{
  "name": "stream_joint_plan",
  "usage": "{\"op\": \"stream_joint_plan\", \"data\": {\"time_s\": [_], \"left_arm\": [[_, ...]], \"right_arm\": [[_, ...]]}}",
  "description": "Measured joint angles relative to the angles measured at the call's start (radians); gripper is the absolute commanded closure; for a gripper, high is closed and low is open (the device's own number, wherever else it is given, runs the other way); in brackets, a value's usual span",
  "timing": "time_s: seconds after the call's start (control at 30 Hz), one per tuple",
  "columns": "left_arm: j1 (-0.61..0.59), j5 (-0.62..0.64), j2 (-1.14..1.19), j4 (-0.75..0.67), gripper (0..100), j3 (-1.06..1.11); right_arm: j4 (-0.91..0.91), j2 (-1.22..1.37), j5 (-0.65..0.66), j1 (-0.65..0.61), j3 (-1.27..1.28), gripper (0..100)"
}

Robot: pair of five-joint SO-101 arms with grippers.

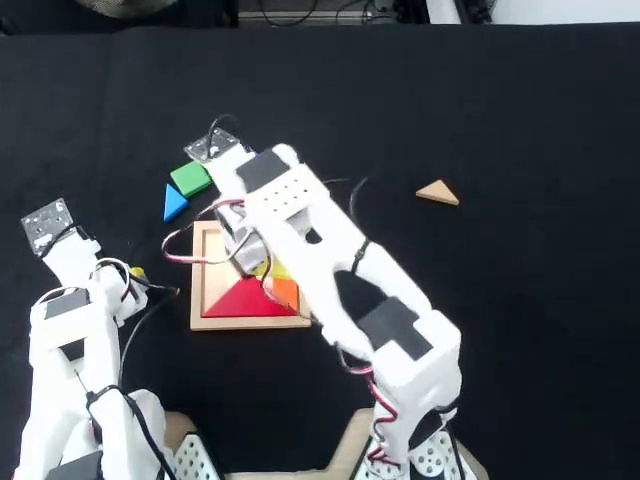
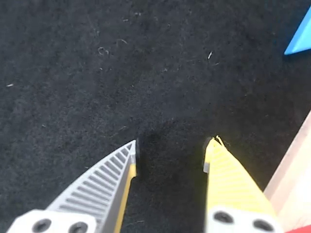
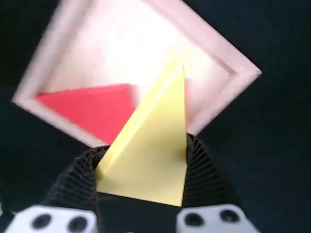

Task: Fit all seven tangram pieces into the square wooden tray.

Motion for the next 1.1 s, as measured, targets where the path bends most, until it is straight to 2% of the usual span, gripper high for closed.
{"op": "stream_joint_plan", "data": {"time_s": [0.17,0.23,0.3,0.43,0.57,0.77,0.93,1.1], "left_arm": [[0.0,0.0,0.0,0.0,77,0.0],[0.0,0.0,0.0,0.0,77,0.0],[0.0,0.0,0.0,0.0,77,0.0],[0.0,0.0,0.0,0.0,77,0.0],[0.0,0.0,0.0,0.0,77,0.0],[0.0,0.0,0.0,0.0,77,0.0],[0.0,0.0,0.0,0.0,77,0.0],[0.0,0.0,0.0,0.0,77,0.0]], "right_arm": [[-0.017,0.0,0.094,0.287,0.038,98.7],[-0.089,0.0,0.175,0.404,0.092,98.7],[-0.155,0.0,0.282,0.466,0.155,98.7],[-0.262,0.0,0.471,0.476,0.279,98.5],[-0.336,0.0,0.552,0.477,0.351,97.0],[-0.345,0.0,0.565,0.477,0.351,73.3],[-0.325,0.0,0.592,0.477,0.351,74.5],[-0.256,0.0,0.687,0.477,0.344,76.0]]}}
